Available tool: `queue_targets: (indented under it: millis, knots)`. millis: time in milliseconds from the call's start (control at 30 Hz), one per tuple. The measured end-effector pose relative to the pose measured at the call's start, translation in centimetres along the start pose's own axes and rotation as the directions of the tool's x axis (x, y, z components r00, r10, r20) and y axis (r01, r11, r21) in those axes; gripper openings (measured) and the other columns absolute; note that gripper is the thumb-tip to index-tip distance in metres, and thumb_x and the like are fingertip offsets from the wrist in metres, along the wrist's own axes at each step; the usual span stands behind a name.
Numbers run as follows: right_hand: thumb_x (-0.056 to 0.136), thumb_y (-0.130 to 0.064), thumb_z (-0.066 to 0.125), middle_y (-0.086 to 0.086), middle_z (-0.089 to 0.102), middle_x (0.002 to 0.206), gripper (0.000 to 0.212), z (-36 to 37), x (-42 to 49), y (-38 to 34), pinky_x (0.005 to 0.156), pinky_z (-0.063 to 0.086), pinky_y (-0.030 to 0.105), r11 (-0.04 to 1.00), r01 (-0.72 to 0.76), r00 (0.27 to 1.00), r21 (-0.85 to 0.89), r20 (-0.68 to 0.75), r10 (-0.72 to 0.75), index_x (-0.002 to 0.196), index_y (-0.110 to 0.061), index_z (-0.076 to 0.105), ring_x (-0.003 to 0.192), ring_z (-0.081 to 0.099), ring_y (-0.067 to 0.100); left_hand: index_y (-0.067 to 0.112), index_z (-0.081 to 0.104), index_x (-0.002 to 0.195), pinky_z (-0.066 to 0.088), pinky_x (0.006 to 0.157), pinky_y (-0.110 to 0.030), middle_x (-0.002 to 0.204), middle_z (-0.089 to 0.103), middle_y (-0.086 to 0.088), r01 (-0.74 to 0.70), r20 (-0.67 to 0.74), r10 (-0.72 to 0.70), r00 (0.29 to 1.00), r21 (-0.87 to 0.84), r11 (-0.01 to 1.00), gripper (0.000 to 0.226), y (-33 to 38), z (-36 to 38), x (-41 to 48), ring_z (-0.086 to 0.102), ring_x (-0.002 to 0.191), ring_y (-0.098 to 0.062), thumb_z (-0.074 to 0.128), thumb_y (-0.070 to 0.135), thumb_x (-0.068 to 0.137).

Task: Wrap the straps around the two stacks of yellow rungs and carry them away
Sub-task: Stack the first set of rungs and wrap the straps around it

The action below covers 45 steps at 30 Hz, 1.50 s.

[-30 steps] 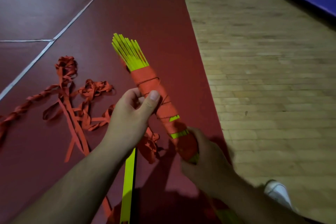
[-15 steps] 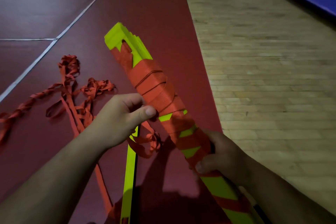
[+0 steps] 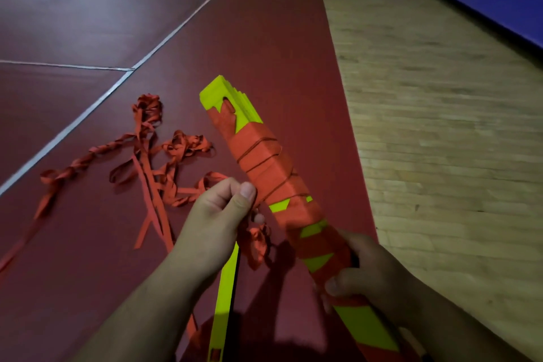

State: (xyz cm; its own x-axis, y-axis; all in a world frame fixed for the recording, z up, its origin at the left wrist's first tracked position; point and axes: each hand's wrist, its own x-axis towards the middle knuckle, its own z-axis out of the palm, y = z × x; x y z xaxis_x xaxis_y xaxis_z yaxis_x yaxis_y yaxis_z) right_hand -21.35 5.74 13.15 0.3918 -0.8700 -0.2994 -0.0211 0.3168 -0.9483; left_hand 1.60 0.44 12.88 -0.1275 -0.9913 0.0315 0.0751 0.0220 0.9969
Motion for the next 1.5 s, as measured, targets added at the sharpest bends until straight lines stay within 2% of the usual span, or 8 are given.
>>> queue_targets:
  millis: [233,467,767,933,1067,1200,1333,1500]
  knots:
    - [0.055,-0.022,0.079,0.022,0.065,0.079,0.042,1.8,-0.4,-1.7,0.059,0.052,0.039,0.986,0.055,0.992,-0.158,-0.106,-0.072,0.096,-0.019,0.07,0.062,0.062,0.031,0.015,0.051,0.08,0.037,0.047,-0.023,0.044,0.049,0.001,-0.072,0.035,0.07,0.997,0.066,0.995,0.047,1.1,-0.3,0.9,0.047,0.042,-0.016,0.048,0.06,0.094]
    - [0.051,-0.021,0.076,0.015,0.06,0.066,0.047,4.6,0.4,-6.9,0.048,0.047,0.026,1.0,-0.011,1.0,-0.022,-0.014,0.011,0.095,-0.009,0.067,0.048,0.055,0.022,-0.011,0.05,0.122,0.037,0.049,-0.023,0.057,0.024,-0.002,0.093,0.219,-0.003,0.976,-0.405,0.91,0.096,3.5,-0.7,1.7,0.024,0.039,-0.007,0.051,0.074,0.077]
    - [0.043,-0.034,0.088,0.024,0.065,0.063,0.057,3.0,1.8,-7.8,0.047,0.055,0.029,0.94,-0.329,0.919,0.086,0.26,0.298,0.093,-0.01,0.076,0.05,0.065,0.029,0.009,0.075,0.104,0.033,0.047,-0.019,0.08,0.068,-0.013,0.076,0.213,0.045,0.976,-0.525,0.848,0.068,3.5,-0.1,1.8,0.026,0.037,-0.002,0.053,0.068,0.079]
    - [0.064,-0.038,0.08,0.005,0.065,0.079,0.058,2.4,3.0,-6.3,0.061,0.051,0.028,0.949,-0.175,0.984,-0.262,-0.077,0.16,0.111,-0.01,0.062,0.064,0.061,0.016,0.021,0.053,0.063,0.03,0.045,-0.023,0.045,0.04,0.004,0.061,-0.119,-0.104,0.987,-0.321,0.945,0.054,2.4,1.3,2.9,0.037,0.038,-0.009,0.056,0.07,0.085]
    - [0.062,-0.046,0.087,-0.016,0.065,0.086,0.063,2.7,2.3,-4.1,0.064,0.048,0.016,0.628,-0.19,0.931,-0.755,-0.342,-0.129,0.112,-0.038,0.051,0.07,0.061,-0.003,0.018,0.052,0.069,0.034,0.044,-0.02,0.046,0.046,0.012,0.071,-0.226,-0.106,0.968,-0.156,0.985,0.048,2.3,2.4,3.3,0.042,0.041,-0.005,0.053,0.062,0.089]
    - [0.064,-0.052,0.067,-0.01,0.067,0.084,0.056,1.3,0.1,-2.1,0.068,0.055,0.035,0.554,-0.256,0.852,-0.792,-0.456,-0.259,0.115,-0.045,0.045,0.076,0.066,0.013,0.017,0.048,0.066,0.03,0.047,-0.025,0.045,0.041,0.015,0.024,-0.092,-0.005,0.996,0.208,0.978,0.053,1.7,2.7,3.3,0.036,0.044,-0.004,0.05,0.07,0.073]
    - [0.066,-0.033,0.074,-0.015,0.066,0.076,0.044,-0.3,-0.8,-1.3,0.056,0.049,0.027,0.655,-0.19,0.875,-0.731,-0.429,-0.225,0.101,-0.047,0.051,0.061,0.061,0.005,0.0,0.049,0.077,0.024,0.042,-0.024,0.048,0.032,0.014,-0.08,0.173,0.057,0.983,0.134,0.988,0.048,0.6,2.5,3.0,0.028,0.042,-0.002,0.058,0.046,0.088]
    - [0.064,-0.035,0.072,-0.024,0.064,0.078,0.043,-1.4,0.6,-0.1,0.057,0.049,0.028,0.658,-0.228,0.886,-0.718,-0.433,-0.166,0.101,-0.047,0.053,0.062,0.06,0.002,0.018,0.057,0.061,0.036,0.048,-0.022,0.049,0.059,0.008,-0.155,-0.006,0.178,0.984,0.463,0.873,0.044,0.4,0.3,4.4,0.046,0.044,0.0,0.065,0.057,0.08]
